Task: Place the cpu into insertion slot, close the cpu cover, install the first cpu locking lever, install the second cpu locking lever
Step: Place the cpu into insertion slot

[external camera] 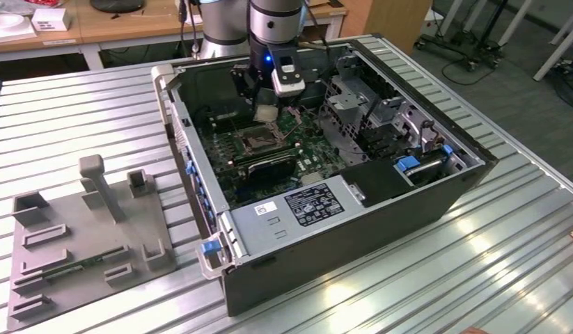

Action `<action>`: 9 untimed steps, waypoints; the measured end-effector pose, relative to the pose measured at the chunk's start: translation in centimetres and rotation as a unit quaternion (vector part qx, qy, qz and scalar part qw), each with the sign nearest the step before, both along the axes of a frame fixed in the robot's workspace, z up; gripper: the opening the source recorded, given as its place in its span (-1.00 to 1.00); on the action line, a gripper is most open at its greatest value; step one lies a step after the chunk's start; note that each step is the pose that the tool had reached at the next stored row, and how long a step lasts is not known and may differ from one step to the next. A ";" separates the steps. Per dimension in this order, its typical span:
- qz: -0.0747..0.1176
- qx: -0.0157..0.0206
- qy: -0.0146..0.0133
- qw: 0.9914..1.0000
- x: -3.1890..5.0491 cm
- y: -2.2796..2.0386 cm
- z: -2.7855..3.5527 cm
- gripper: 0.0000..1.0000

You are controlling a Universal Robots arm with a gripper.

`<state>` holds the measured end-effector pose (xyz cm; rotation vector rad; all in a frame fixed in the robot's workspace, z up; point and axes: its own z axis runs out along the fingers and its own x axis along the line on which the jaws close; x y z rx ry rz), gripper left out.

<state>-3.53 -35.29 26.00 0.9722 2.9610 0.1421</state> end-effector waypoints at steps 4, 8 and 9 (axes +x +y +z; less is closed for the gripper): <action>-0.036 0.000 0.000 0.999 0.00 0.00 -0.15 0.08; -0.073 0.000 0.000 0.997 0.00 0.00 -0.29 0.08; -0.082 0.000 0.000 0.997 0.00 0.00 -0.31 0.08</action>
